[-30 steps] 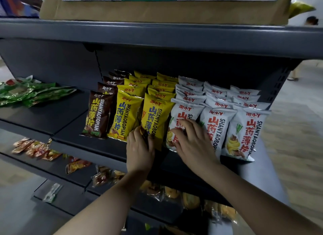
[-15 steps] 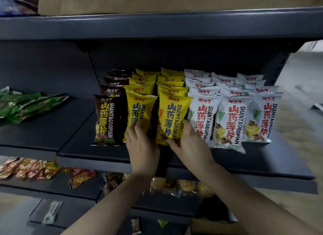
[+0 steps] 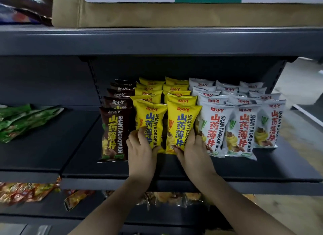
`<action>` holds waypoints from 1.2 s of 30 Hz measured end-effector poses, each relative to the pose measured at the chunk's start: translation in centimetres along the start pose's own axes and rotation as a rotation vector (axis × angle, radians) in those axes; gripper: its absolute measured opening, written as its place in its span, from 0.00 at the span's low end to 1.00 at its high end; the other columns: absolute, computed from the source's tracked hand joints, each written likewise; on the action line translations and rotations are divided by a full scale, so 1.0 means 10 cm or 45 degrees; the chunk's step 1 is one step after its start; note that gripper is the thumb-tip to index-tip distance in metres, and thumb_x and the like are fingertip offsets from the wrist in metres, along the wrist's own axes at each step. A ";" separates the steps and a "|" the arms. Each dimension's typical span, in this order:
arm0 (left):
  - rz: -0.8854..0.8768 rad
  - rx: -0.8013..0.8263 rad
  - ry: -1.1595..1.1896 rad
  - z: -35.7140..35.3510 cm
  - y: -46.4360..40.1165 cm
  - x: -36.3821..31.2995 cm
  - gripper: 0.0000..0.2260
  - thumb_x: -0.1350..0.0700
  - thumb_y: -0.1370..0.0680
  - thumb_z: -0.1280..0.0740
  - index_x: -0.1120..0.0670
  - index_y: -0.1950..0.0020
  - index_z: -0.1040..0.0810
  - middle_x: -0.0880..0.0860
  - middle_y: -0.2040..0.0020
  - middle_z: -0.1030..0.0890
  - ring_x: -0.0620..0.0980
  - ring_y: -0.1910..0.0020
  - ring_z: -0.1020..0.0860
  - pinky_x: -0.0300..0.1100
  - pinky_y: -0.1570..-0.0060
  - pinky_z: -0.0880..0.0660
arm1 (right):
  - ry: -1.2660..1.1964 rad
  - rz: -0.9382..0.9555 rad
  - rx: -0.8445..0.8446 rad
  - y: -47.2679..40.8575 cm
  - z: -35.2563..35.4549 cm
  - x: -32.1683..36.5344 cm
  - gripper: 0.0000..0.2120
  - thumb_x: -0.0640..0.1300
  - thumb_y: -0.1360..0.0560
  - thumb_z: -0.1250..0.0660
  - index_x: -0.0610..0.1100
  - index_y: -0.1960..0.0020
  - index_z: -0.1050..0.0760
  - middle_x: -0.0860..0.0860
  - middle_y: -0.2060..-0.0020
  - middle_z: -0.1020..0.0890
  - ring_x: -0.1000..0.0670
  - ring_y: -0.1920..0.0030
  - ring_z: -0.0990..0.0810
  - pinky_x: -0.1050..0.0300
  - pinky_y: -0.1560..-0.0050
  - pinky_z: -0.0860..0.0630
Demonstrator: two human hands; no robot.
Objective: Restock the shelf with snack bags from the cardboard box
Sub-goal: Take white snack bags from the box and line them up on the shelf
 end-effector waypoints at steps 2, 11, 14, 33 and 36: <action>-0.162 0.013 -0.175 0.01 -0.02 -0.10 0.41 0.52 0.36 0.22 0.58 0.29 0.40 0.65 0.35 0.31 0.64 0.38 0.29 0.55 0.40 0.29 | 0.005 -0.005 -0.032 0.01 0.00 0.01 0.40 0.57 0.25 0.36 0.35 0.25 0.48 0.40 0.39 0.30 0.41 0.37 0.28 0.49 0.38 0.29; -0.458 0.185 -0.563 -0.23 -0.26 -0.01 0.34 0.39 0.24 0.46 0.54 0.23 0.48 0.59 0.23 0.46 0.60 0.25 0.45 0.59 0.32 0.37 | 0.200 0.450 -0.370 0.20 0.22 0.51 0.28 0.46 0.35 0.26 0.42 0.37 0.27 0.46 0.44 0.23 0.46 0.49 0.23 0.52 0.52 0.22; -0.426 0.193 -0.462 -0.19 -0.26 -0.02 0.30 0.43 0.22 0.53 0.58 0.23 0.47 0.57 0.23 0.45 0.58 0.25 0.45 0.56 0.31 0.37 | 0.177 0.592 -0.226 0.19 0.03 0.59 0.18 0.40 0.36 0.27 0.43 0.46 0.23 0.47 0.51 0.23 0.46 0.52 0.23 0.53 0.54 0.21; 0.546 0.186 0.825 0.15 -0.35 1.15 0.24 0.48 0.25 0.33 0.53 0.33 0.37 0.48 0.43 0.23 0.48 0.44 0.23 0.40 0.54 0.28 | -0.103 0.158 0.014 -0.14 -0.33 0.96 0.46 0.57 0.27 0.33 0.39 0.23 0.56 0.41 0.34 0.32 0.43 0.34 0.30 0.53 0.38 0.27; 0.486 0.129 0.779 0.20 -0.33 1.08 0.24 0.48 0.24 0.33 0.54 0.32 0.37 0.47 0.45 0.24 0.46 0.47 0.24 0.40 0.55 0.30 | 0.016 0.194 -0.094 -0.04 -0.22 0.93 0.42 0.58 0.29 0.31 0.38 0.25 0.45 0.43 0.39 0.26 0.44 0.39 0.26 0.53 0.40 0.25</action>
Point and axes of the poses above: each hand's wrist, its own y-axis away from the middle knuckle, its own z-axis out of the back of the hand, x = y × z, the point moved 7 cm from there along -y, towards the middle knuckle
